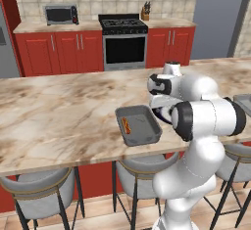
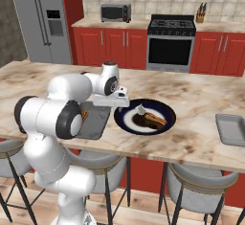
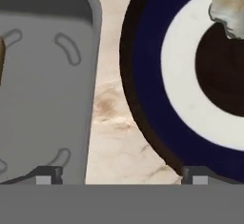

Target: Place one cooked food and one vegetable from the large plate to each tupperware container.

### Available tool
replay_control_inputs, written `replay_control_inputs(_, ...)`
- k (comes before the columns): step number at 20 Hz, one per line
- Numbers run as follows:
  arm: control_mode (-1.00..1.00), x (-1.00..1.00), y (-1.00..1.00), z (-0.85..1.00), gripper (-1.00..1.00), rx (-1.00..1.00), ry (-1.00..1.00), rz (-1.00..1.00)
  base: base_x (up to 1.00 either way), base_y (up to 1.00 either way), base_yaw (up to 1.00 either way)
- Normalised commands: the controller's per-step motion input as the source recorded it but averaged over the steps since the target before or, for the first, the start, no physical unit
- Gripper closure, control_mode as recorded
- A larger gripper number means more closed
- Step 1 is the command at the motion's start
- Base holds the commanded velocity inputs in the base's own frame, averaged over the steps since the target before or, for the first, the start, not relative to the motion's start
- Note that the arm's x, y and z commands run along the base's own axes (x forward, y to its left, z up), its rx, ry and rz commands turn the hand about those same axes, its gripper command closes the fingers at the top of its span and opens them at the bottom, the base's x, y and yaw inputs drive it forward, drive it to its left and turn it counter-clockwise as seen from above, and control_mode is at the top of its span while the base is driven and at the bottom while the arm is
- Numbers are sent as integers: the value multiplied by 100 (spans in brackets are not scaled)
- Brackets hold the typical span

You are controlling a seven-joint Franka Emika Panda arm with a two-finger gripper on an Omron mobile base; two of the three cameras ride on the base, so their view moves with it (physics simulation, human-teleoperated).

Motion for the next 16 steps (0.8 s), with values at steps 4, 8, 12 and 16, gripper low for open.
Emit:
replay_control_inputs(4, -100, 20, -80, 0, -100, 0, 0, 10, 0, 0, 0)
replay_control_inputs(8, -100, 25, -67, 1, -100, 0, 0, 6, 0, 0, 0)
replay_control_inputs(12, -100, 31, -52, 7, -100, 0, 0, 2, 0, 0, 0)
replay_control_inputs(16, -100, 34, -33, 0, -100, 0, 0, 1, 0, 0, 0)
